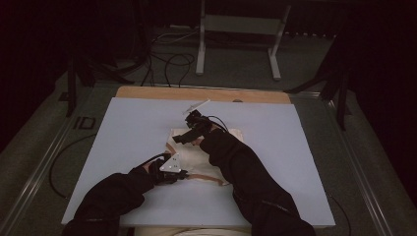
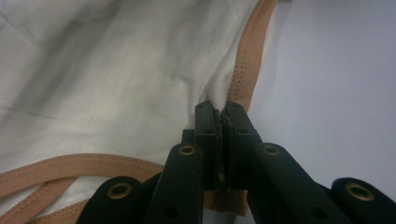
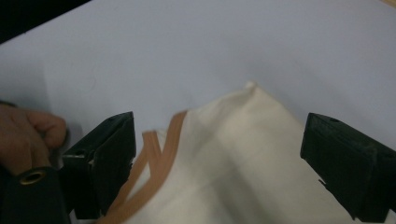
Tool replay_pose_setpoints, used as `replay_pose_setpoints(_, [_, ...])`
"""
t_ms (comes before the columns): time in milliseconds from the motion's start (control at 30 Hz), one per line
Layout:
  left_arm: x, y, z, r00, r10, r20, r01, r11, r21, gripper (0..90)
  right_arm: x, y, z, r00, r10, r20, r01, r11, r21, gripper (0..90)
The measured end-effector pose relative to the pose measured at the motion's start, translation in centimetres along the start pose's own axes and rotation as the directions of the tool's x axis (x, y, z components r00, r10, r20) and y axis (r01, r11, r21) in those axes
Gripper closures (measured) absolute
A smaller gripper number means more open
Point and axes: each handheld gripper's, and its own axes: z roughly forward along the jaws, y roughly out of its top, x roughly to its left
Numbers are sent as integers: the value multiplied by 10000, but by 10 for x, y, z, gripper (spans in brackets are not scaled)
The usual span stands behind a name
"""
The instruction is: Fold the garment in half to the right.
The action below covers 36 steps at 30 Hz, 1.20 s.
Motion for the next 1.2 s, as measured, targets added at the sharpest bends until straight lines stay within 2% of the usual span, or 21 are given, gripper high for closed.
replay_pose_setpoints(133, [0, -1, 0, 10000, -56, 9, 56, 10000, -77, 872, -1, 7, 11, 10000, 89, -7, -88, 9999, 57, 162])
replay_pose_setpoints(267, [0, -1, 0, 10000, -66, 23, 66, 9999, -89, 872, -3, 11, 21, 10000, 16, 72, -17, 9999, 135, 308])
replay_pose_setpoints(333, [0, -1, 0, 10000, -70, 12, 70, 9999, -99, 872, -3, 13, 27, 9998, 5, 199, -10, 9998, 215, 342])
replay_pose_setpoints(367, [0, -1, 0, 10000, -72, 24, 72, 9999, -101, 872, -5, 14, 29, 9999, -17, 123, 14, 9997, 244, 376])
replay_pose_setpoints(467, [0, -1, 0, 10000, -77, 5, 77, 9999, -118, 872, -7, 16, 37, 9995, -101, 312, 89, 9992, 392, 431])
replay_pose_setpoints(533, [0, -1, 0, 10000, -56, -8, 56, 9999, -106, 872, -7, 17, 41, 9990, 91, 438, -112, 9988, 485, 457])
replay_pose_setpoints(567, [0, -1, 0, 10000, -65, 15, 65, 9999, -98, 872, -9, 17, 43, 9988, -13, 486, -10, 9989, 479, 489])
replay_pose_setpoints(733, [0, -1, 0, 10000, -45, -6, 44, 9999, -113, 872, -12, 20, 54, 9957, 5, 922, -63, 9981, 621, 504])
replay_pose_setpoints(933, [0, 0, 0, 10000, -12, 27, 12, 10000, -21, 872, -15, 21, 66, 9924, -103, 1224, 2, 9966, 825, 516])
replay_pose_setpoints(1000, [1, 0, 0, 10000, 5, 31, -5, 10000, -9, 872, -15, 21, 71, 9908, -214, 1337, 84, 9952, 971, 520])
replay_pose_setpoints(1200, [0, 0, 0, 10000, -14, 30, 14, 10000, -3, 872, -9, 20, 79, 9831, -977, 1548, 735, 9852, 1551, 593])
